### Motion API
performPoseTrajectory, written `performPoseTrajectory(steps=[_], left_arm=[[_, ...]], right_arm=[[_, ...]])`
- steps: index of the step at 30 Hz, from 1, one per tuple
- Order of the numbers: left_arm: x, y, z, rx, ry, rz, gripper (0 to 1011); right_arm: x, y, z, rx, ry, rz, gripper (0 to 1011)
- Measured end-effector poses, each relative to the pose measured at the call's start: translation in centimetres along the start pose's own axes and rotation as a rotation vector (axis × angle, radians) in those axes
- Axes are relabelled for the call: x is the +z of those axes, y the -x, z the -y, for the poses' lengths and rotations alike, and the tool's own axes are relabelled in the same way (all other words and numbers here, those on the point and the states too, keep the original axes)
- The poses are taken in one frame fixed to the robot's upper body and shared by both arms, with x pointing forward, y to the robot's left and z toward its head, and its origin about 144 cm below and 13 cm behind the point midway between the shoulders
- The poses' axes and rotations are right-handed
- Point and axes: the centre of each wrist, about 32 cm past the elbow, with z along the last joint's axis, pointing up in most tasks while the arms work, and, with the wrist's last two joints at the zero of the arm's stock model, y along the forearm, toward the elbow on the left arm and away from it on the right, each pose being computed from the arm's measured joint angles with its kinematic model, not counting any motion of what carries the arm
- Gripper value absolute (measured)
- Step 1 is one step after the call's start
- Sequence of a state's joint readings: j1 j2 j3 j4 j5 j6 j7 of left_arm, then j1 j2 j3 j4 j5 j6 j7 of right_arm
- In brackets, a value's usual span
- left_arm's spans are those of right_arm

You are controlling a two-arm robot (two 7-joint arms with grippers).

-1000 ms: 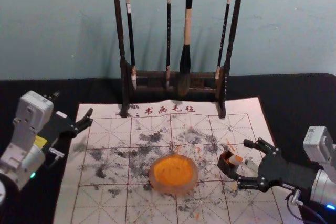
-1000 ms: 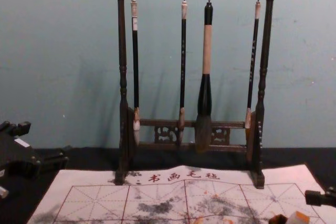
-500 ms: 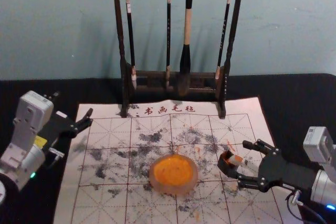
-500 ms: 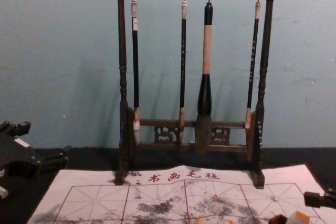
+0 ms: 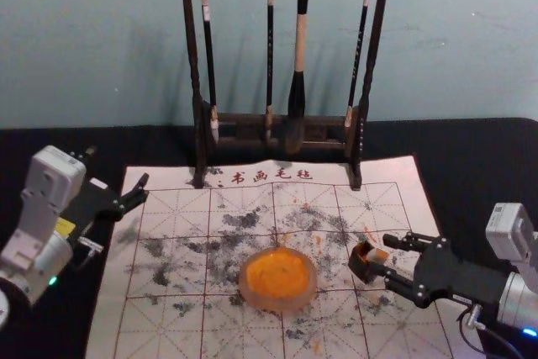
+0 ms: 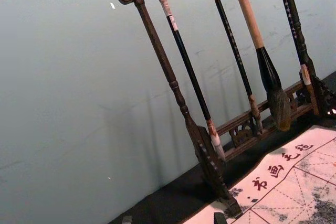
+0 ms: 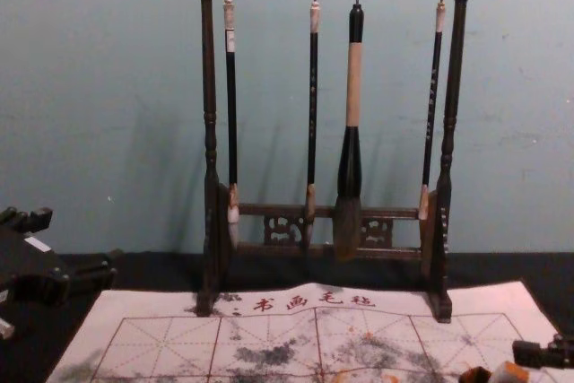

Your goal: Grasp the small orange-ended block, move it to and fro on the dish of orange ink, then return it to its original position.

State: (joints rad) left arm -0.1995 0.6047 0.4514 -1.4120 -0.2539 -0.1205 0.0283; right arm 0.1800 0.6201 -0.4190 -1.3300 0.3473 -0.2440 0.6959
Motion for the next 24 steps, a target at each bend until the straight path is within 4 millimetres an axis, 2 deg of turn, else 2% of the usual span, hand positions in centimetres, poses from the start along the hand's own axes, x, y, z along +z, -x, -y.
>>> performPoseTrajectory(steps=[6, 7, 9, 10, 13, 24], left_arm=[[0.0, 0.0, 0.0, 0.0, 0.0, 0.0, 1002], [0.0, 0.0, 0.0, 0.0, 0.0, 0.0, 1001], [0.0, 0.0, 0.0, 0.0, 0.0, 0.0, 1001], [0.0, 0.0, 0.0, 0.0, 0.0, 0.0, 1001], [0.0, 0.0, 0.0, 0.0, 0.0, 0.0, 1001], [0.0, 0.0, 0.0, 0.0, 0.0, 0.0, 1001]], right_arm=[[0.0, 0.0, 0.0, 0.0, 0.0, 0.0, 333], [0.0, 0.0, 0.0, 0.0, 0.0, 0.0, 270], [0.0, 0.0, 0.0, 0.0, 0.0, 0.0, 227], [0.0, 0.0, 0.0, 0.0, 0.0, 0.0, 172], [0.0, 0.0, 0.0, 0.0, 0.0, 0.0, 109], [0.0, 0.0, 0.0, 0.0, 0.0, 0.0, 101]])
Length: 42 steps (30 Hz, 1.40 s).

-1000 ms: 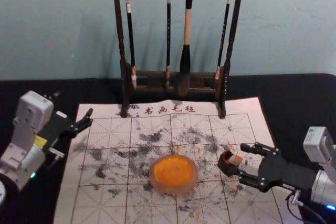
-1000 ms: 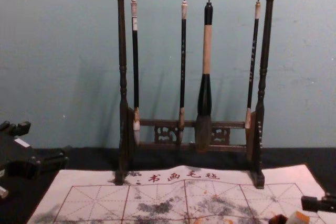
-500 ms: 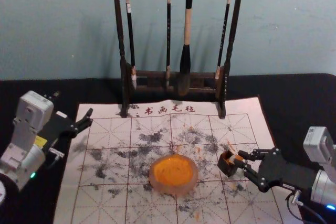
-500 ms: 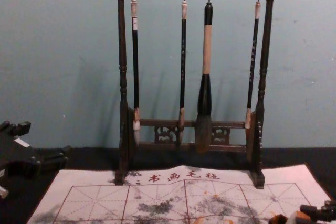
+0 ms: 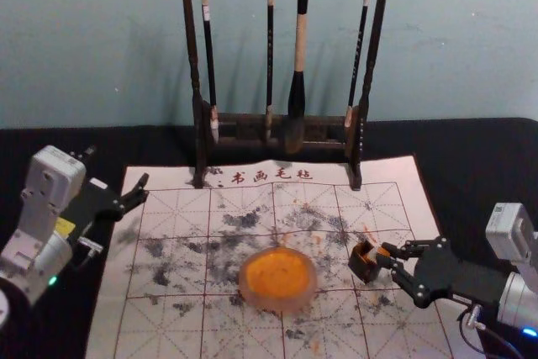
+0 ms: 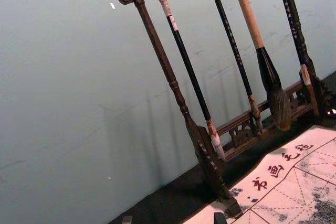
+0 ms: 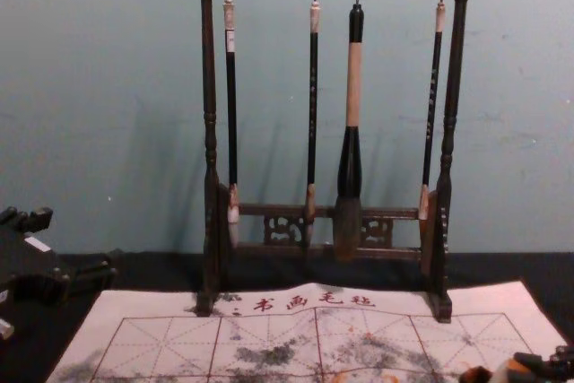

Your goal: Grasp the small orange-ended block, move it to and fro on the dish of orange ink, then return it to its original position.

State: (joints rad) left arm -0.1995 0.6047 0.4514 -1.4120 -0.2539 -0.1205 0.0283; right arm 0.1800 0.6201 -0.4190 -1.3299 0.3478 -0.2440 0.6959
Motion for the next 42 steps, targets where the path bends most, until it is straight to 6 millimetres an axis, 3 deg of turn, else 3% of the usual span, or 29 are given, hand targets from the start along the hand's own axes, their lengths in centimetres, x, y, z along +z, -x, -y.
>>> performPoseTrajectory(steps=[30, 42], left_arm=[[0.0, 0.0, 0.0, 0.0, 0.0, 0.0, 1001], [0.0, 0.0, 0.0, 0.0, 0.0, 0.0, 1001]], right_arm=[[0.8, -0.2, 0.3, 0.005, -0.005, -0.019, 101], [2.3, -0.4, 1.3, 0.002, -0.019, 0.001, 101]])
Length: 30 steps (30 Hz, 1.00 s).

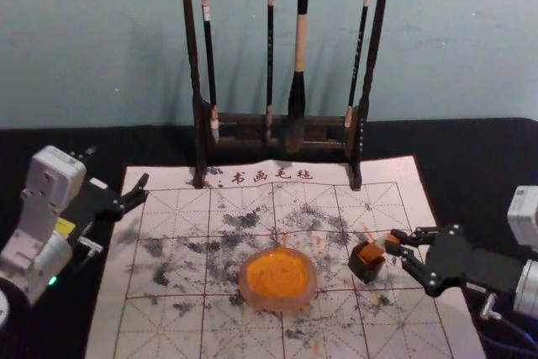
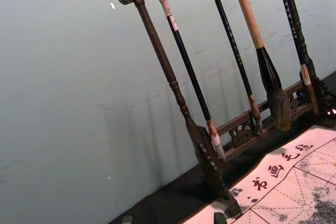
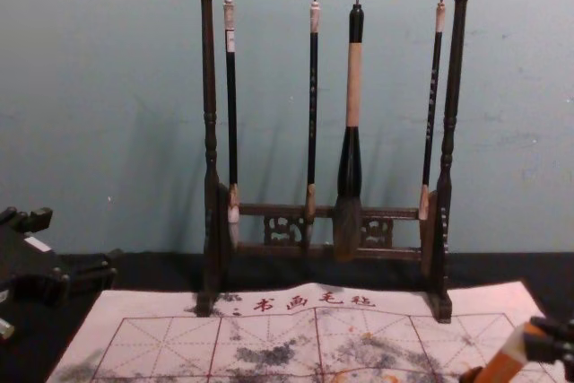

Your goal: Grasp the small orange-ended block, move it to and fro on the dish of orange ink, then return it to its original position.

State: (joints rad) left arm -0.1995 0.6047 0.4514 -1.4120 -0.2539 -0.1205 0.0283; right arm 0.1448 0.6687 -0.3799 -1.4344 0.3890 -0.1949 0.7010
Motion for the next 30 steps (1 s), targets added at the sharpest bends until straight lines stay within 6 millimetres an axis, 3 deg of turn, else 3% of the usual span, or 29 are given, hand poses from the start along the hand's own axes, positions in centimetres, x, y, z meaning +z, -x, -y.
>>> performPoseTrajectory(steps=[17, 30], left_arm=[[0.0, 0.0, 0.0, 0.0, 0.0, 0.0, 1001], [0.0, 0.0, 0.0, 0.0, 0.0, 0.0, 1001]], right_arm=[[3.1, -0.5, -0.1, 0.0, -0.078, 0.064, 101], [3.8, -0.3, -4.5, 0.103, -0.037, 0.094, 101]])
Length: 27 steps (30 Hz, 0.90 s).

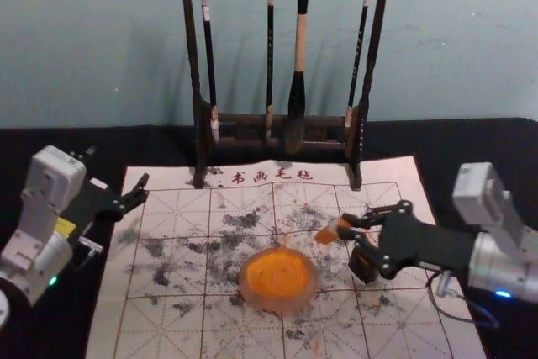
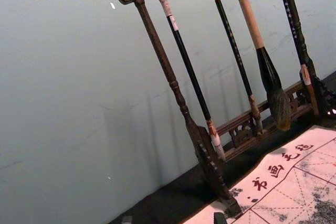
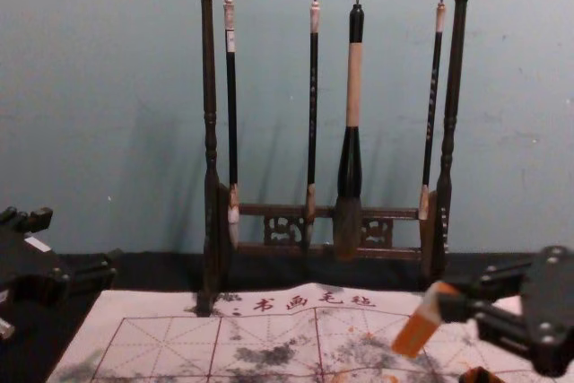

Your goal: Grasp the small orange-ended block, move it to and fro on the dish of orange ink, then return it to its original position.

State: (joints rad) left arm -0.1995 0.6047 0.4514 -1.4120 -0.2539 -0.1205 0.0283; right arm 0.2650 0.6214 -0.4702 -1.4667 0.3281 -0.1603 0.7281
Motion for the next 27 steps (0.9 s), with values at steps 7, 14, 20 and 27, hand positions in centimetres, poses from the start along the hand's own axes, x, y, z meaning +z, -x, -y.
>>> performPoseTrajectory(steps=[7, 14, 20, 27], left_arm=[[0.0, 0.0, 0.0, 0.0, 0.0, 0.0, 1001], [0.0, 0.0, 0.0, 0.0, 0.0, 0.0, 1001], [0.0, 0.0, 0.0, 0.0, 0.0, 0.0, 1001], [0.0, 0.0, 0.0, 0.0, 0.0, 0.0, 1001]], right_arm=[[0.3, 0.2, -2.0, 0.063, 0.034, 0.008, 101], [0.4, 0.5, -3.3, 0.117, 0.064, 0.019, 101], [0.4, 0.6, -4.0, 0.15, 0.086, 0.031, 101], [0.5, 0.7, -4.4, 0.165, 0.105, 0.039, 101]])
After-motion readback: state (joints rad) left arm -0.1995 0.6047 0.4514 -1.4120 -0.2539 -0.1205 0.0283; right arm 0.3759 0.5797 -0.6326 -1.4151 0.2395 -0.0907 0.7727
